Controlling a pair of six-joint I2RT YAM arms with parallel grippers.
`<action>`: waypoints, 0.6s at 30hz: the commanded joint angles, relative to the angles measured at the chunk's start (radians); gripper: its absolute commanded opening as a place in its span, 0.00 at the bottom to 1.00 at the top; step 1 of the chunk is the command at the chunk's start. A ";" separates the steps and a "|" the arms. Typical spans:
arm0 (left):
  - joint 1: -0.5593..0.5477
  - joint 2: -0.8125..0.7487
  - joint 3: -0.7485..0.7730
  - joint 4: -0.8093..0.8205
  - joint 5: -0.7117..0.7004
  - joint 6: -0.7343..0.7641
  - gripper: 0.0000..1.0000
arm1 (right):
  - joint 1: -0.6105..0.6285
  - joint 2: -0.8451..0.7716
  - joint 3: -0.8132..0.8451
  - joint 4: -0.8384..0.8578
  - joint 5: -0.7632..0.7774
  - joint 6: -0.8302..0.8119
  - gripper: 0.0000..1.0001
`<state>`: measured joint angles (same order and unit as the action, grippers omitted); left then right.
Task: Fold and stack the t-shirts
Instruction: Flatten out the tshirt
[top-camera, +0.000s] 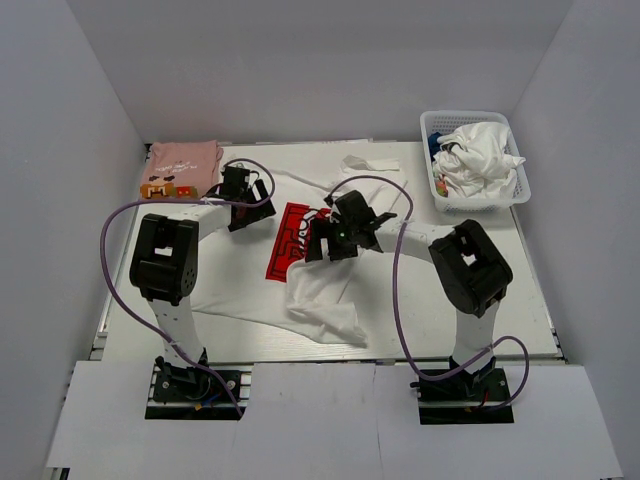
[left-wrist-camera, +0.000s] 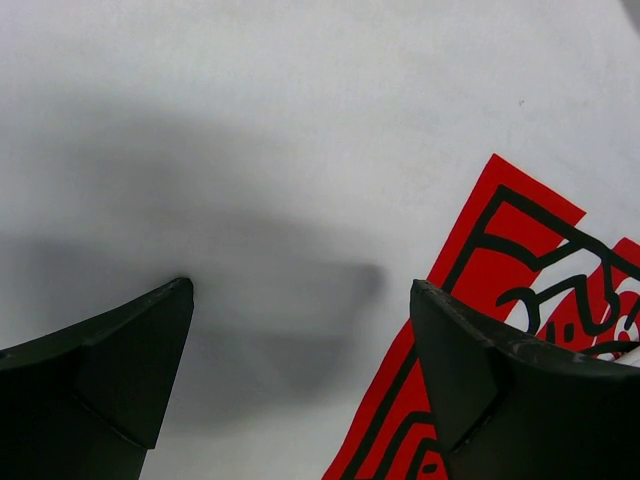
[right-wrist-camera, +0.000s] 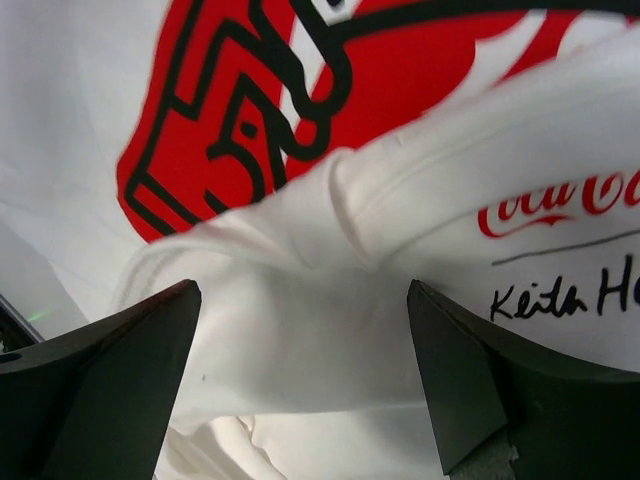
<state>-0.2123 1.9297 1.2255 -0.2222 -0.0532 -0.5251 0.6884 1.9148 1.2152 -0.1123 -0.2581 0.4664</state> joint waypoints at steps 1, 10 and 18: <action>0.013 0.032 -0.043 -0.055 -0.016 -0.003 1.00 | -0.007 -0.048 -0.060 0.036 -0.044 0.046 0.90; 0.013 0.032 -0.043 -0.046 -0.007 -0.003 1.00 | -0.046 -0.007 -0.069 0.135 -0.036 0.066 0.90; 0.013 0.032 -0.052 -0.037 0.003 -0.003 1.00 | -0.069 0.052 0.009 0.250 -0.006 0.118 0.90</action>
<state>-0.2111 1.9297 1.2179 -0.1967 -0.0555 -0.5243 0.6315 1.9415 1.1778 0.0547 -0.2893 0.5522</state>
